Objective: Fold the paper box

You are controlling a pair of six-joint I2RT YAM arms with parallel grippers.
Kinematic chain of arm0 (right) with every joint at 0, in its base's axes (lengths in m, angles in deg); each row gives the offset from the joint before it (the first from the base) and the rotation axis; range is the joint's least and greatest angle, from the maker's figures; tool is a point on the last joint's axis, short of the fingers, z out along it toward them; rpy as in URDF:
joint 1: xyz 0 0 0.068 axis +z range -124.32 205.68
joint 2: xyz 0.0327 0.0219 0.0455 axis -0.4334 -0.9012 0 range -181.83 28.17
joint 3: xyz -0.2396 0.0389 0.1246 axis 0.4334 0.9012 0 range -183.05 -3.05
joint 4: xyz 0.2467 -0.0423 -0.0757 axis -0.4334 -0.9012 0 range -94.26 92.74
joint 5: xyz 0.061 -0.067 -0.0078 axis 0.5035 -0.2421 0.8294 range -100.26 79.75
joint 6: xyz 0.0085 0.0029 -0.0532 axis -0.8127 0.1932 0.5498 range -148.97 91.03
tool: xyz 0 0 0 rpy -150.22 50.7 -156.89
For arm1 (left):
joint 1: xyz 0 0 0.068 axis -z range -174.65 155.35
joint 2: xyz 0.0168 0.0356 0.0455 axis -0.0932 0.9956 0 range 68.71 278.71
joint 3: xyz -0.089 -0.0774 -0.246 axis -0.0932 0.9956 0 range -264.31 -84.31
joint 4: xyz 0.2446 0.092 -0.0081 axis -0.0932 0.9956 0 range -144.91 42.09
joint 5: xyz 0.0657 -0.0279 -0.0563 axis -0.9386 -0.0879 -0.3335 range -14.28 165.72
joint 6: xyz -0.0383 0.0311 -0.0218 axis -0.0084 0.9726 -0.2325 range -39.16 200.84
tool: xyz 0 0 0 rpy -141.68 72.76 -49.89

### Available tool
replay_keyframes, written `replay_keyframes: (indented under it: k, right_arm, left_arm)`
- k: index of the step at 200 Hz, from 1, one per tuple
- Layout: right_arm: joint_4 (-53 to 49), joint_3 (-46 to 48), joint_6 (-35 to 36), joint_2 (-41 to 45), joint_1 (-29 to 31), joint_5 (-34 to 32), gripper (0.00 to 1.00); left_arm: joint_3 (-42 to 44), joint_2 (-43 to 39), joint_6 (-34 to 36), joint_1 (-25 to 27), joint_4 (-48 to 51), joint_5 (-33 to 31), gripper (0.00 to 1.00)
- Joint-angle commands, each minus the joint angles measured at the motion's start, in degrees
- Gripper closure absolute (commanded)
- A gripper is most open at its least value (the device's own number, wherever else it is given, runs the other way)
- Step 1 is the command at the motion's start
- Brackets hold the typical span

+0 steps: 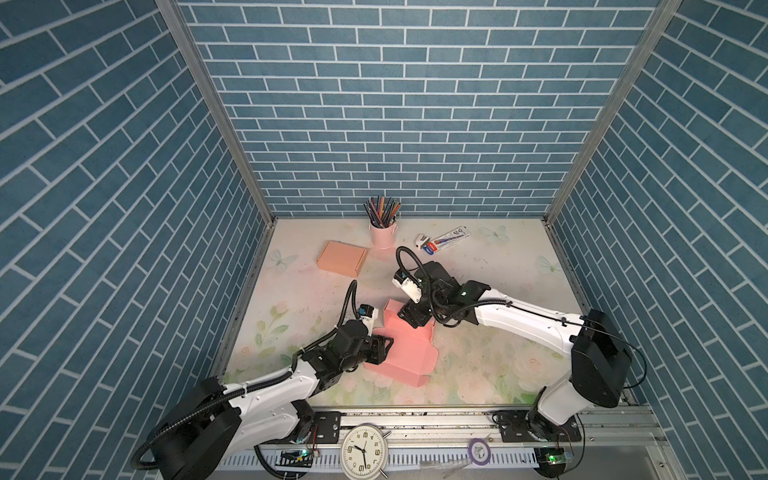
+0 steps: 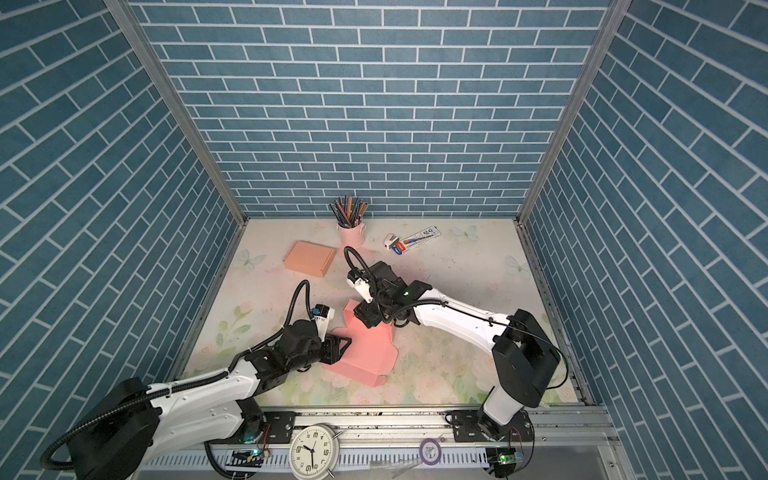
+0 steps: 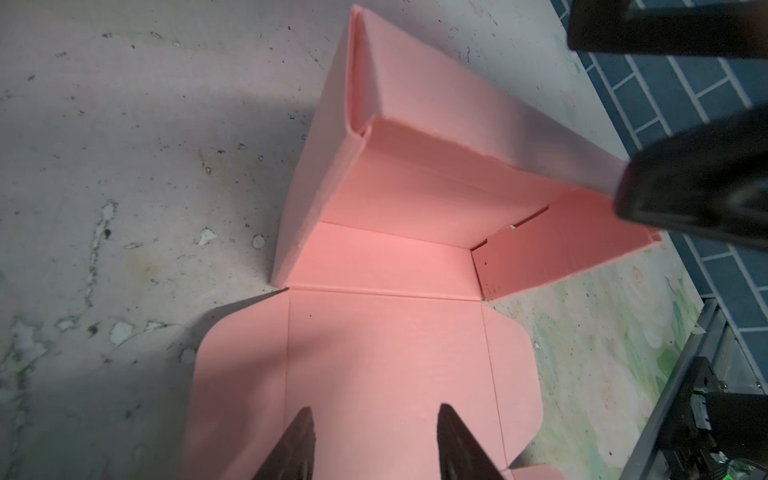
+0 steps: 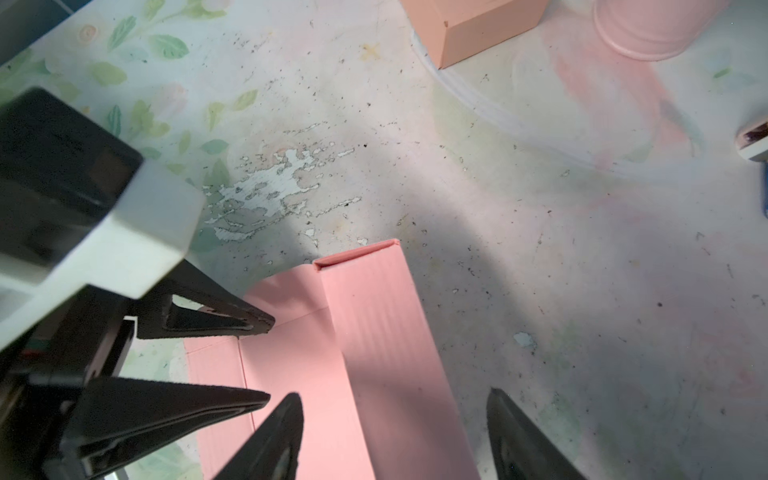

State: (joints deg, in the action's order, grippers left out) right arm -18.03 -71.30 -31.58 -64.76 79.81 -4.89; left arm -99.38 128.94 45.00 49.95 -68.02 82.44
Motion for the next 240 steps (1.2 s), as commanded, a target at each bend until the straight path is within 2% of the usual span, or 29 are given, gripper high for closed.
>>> replay_keyframes:
  k: [1,75,178,240]
  right_arm:
    - [-3.6,-1.9,2.8,-1.7,0.9,-1.7,0.29]
    - [-7.6,-5.2,2.8,-6.5,3.0,-11.9,0.33]
    - [-8.1,-6.0,1.7,-7.7,3.0,-19.2,0.5]
    - [-8.0,-5.5,0.4,-8.0,1.4,-20.9,0.54]
  left_arm:
    - [0.5,-2.6,-2.3,0.0,2.4,-0.4,0.51]
    - [-0.4,-8.2,-2.7,-1.0,7.2,-2.2,0.51]
    - [-2.1,-10.1,-1.6,-1.3,9.9,-2.5,0.51]
    - [-2.6,-13.7,-2.0,-1.4,11.5,-4.6,0.51]
